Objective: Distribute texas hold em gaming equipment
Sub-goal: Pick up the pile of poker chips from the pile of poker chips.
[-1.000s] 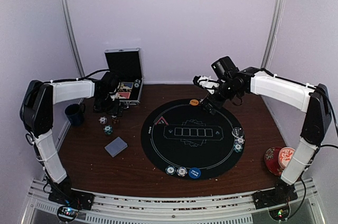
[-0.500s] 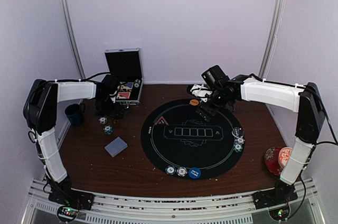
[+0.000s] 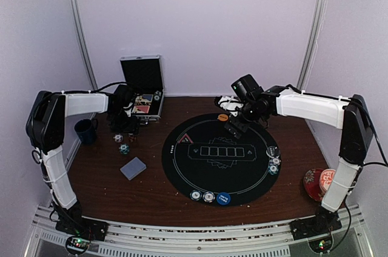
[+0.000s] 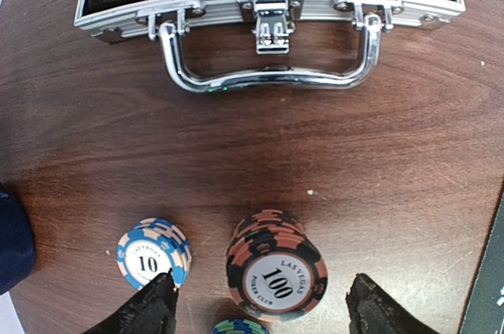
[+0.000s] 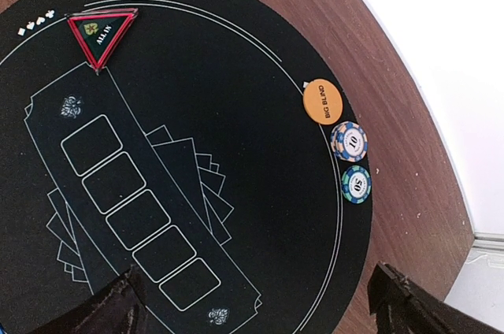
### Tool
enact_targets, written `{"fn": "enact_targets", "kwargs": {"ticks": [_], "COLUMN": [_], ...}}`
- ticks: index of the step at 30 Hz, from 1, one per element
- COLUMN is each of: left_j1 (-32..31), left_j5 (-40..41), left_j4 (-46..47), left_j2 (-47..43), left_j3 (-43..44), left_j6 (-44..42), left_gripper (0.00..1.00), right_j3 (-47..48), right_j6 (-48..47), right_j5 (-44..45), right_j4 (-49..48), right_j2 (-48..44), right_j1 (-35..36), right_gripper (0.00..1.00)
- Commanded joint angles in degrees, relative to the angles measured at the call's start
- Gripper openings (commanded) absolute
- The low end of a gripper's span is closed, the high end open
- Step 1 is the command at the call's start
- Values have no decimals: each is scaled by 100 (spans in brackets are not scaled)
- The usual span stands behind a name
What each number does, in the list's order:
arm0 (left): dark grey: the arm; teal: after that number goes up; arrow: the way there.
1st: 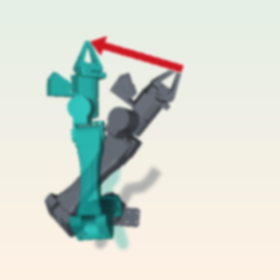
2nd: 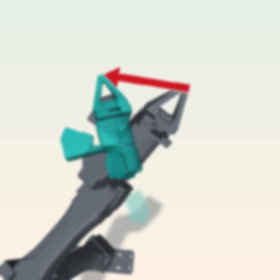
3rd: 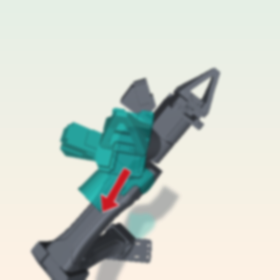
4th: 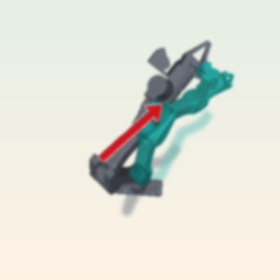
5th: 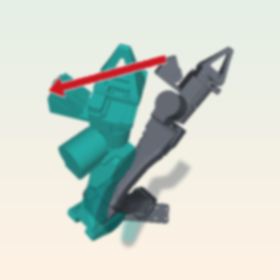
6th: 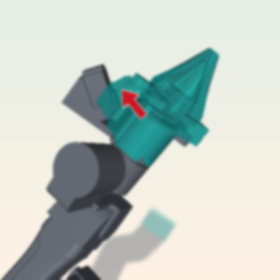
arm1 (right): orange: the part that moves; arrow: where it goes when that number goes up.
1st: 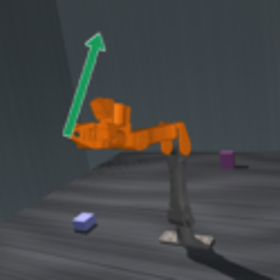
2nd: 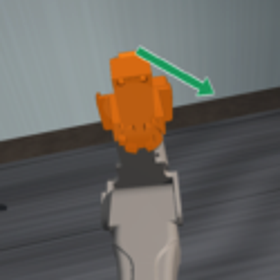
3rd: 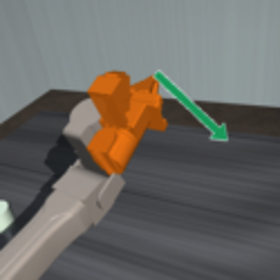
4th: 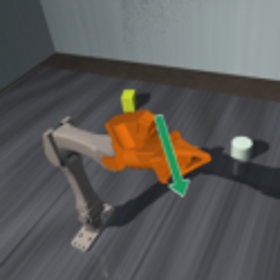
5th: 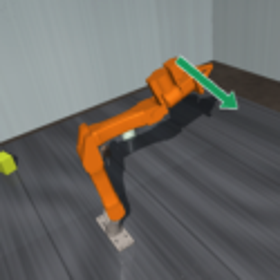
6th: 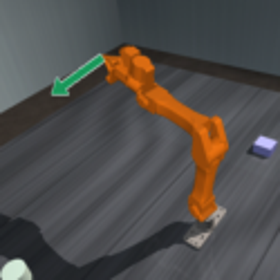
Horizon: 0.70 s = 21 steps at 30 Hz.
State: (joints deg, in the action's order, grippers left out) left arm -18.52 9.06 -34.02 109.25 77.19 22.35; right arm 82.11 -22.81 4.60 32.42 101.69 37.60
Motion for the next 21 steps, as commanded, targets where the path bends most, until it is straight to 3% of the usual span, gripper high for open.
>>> {"fn": "enact_targets", "kwargs": {"ticks": [1, 14, 21], "left_j1": [64, 95, 95], "left_j5": [-189, -284, -295], "left_j4": [218, 229, 237], "left_j2": [85, 175, 184], "left_j3": [56, 77, 69], "left_j6": [-63, -73, -81], "left_gripper": [76, 69, 59], "right_j3": [-85, -97, -100], "right_j6": [-66, -83, -84], "right_j5": [116, 119, 121], "right_j4": [-67, -78, -78], "right_j2": [81, 151, 154], "right_j1": [-3, 14, 22], "right_gripper": [100, 100, 100]}}
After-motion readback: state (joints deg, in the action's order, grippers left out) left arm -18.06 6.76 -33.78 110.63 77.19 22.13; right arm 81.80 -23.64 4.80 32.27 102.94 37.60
